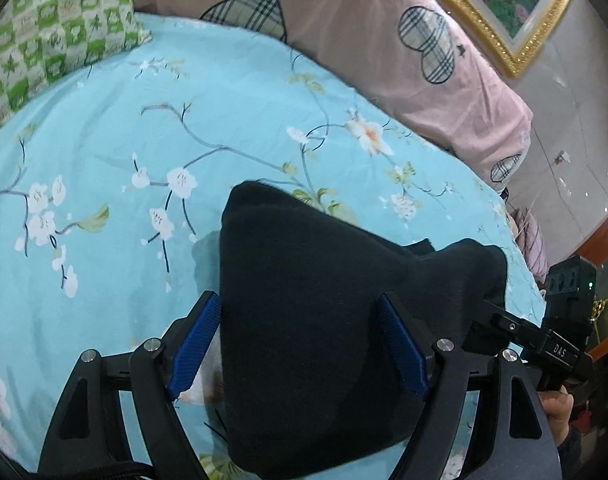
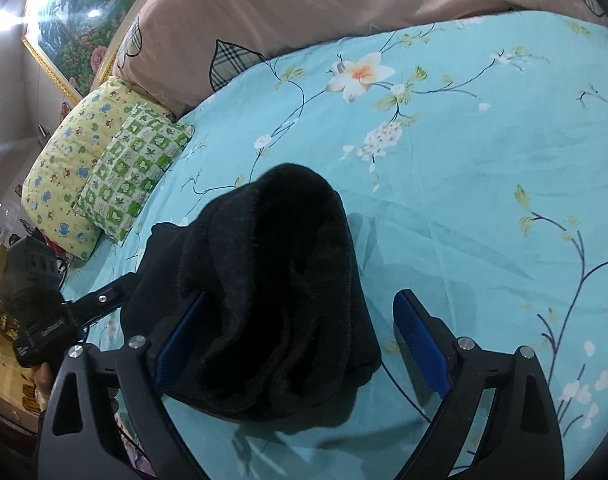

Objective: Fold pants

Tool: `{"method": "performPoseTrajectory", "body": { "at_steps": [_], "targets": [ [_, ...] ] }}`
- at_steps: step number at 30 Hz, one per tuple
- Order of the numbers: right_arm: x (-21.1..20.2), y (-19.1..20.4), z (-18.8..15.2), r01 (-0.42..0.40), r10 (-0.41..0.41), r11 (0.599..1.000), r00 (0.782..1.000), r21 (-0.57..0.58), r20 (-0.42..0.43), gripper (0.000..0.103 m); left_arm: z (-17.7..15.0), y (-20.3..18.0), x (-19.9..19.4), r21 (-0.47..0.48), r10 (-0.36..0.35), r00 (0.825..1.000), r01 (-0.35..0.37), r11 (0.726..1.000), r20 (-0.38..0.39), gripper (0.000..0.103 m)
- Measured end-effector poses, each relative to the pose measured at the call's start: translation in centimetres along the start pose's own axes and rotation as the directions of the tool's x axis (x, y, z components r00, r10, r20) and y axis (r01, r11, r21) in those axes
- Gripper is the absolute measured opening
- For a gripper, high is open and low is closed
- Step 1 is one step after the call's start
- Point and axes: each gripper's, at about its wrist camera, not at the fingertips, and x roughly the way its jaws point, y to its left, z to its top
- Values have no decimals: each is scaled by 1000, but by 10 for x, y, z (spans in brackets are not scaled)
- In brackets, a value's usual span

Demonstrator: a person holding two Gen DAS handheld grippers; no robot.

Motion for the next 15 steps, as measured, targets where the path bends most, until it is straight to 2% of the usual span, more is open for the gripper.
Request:
{"method": "performPoseTrajectory", "body": {
  "at_steps": [2,3,4,11,14,15],
  "targets": [
    [3,-2,-1,-5,5,1000,1000,-2,-8,92,0,7,6,-17,18,1000,-18,1000,-5,79],
    [5,-4,-1,-5,5,1000,1000,-2,-13,92,-1,10,8,-26,10,1000,-10,1000,-7,76],
    [7,-5,-1,-4,4,1000,1000,-1,-17,92,-1,13,11,-35,-11,1000,11,999,-12,65],
    [17,-14,-2,-50,49,999,998,-21,-36,92,-5,23,13,-61,-48,999,48,997,-7,49],
    [20,-14,-2,-66,64,997,997,-45,-53,83,-7,20,12,-59,-45,999,45,997,-1,44],
    [21,-14,-2,-84,81,996,995,-43,-65,74,-6,22,12,-60,-47,999,47,997,2,43]
  ]
}}
